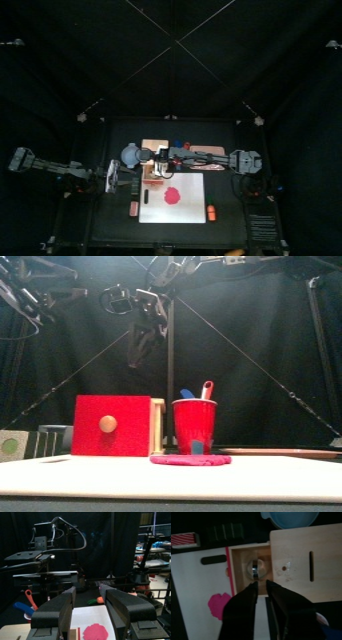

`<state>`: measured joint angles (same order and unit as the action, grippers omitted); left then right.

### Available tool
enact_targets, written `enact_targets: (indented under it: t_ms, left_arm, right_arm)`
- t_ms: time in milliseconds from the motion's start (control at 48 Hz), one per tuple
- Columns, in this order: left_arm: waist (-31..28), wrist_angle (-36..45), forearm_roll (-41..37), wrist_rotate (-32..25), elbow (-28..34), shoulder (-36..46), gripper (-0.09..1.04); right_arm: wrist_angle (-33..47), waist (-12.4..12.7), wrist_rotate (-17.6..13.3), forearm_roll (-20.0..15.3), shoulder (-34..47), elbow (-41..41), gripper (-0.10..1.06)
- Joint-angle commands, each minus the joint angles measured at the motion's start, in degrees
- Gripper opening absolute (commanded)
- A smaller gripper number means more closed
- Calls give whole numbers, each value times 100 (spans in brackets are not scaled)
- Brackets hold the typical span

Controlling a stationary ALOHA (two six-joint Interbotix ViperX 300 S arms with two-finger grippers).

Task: Get the cutter from the drawer then cut the dough then place the extra dough in the bowl
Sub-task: Place the cutter on the board

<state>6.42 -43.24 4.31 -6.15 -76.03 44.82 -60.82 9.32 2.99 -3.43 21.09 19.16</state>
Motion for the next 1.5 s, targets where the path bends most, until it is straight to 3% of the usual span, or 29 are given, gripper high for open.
enact_targets:
  t_ms: [21, 250, 479, 875, 1500]
  left_arm:
    - [-141, -9, -35, -9, 9, 0, 81]
    - [-325, -9, -18, 0, -44, 0, 81]
    - [-264, 9, -105, -9, -211, 0, 81]
    - [686, 9, -642, 44, -431, 0, 81]
    - [932, 18, -694, 53, -396, 0, 81]
  right_arm:
    - [-35, -44, 0, -149, -141, 229, 77]
    - [35, -105, -53, 53, 88, 308, 82]
    - [352, -114, -615, 457, 334, 272, 82]
    - [369, -272, -721, 439, 519, 229, 82]
    - [413, -334, -940, 826, 817, 97, 82]
